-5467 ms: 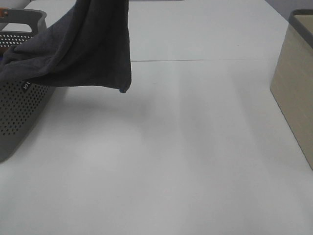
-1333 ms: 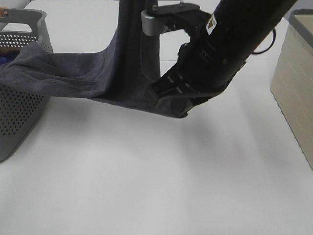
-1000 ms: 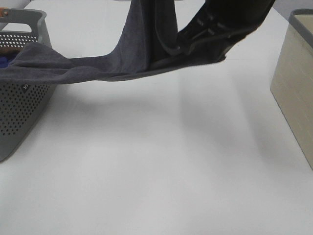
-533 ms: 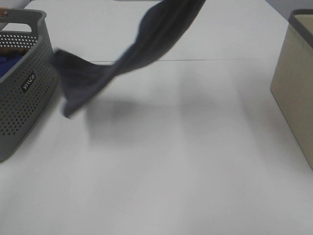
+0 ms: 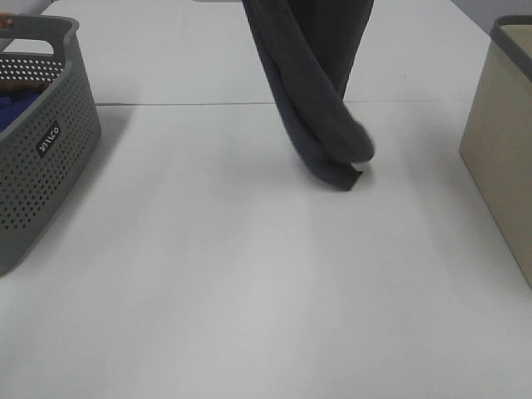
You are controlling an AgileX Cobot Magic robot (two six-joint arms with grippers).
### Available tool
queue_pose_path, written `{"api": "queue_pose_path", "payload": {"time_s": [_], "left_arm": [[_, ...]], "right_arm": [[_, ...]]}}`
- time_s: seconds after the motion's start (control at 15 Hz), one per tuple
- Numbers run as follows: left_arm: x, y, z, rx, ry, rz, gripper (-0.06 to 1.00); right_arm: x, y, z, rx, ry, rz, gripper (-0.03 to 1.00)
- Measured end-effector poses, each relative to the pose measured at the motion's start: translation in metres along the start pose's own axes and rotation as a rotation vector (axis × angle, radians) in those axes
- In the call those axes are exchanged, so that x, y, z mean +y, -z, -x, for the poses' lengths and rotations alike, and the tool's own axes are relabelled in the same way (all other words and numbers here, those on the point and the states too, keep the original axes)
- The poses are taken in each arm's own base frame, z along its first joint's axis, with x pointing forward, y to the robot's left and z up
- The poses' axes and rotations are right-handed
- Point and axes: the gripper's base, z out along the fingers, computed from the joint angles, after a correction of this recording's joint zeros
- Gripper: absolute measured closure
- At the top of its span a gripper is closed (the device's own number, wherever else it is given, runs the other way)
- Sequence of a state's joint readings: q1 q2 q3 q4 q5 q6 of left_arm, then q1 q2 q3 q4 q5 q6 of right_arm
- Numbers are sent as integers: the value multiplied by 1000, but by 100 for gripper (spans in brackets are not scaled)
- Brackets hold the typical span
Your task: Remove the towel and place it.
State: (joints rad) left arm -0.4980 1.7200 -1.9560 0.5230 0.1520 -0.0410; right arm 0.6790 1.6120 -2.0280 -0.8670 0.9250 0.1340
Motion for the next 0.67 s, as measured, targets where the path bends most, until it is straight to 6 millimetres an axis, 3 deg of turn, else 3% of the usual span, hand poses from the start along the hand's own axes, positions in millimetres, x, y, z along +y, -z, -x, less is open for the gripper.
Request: {"api": "queue_pose_path", "payload": {"time_s": [0.33,0.53,0.67], "left_arm": [[-5,-5,5,-120,-75,-10,94],[-8,-18,-12,-133,-130,-11,94],[11,-32,-37,-198,-148,29,94]], "right_arm": [[13,-26,6,-75,35,-57,96],[4,-39,5,-130,-28,-78,96],[-4,-46,11,-255,-124,-60,96]]}}
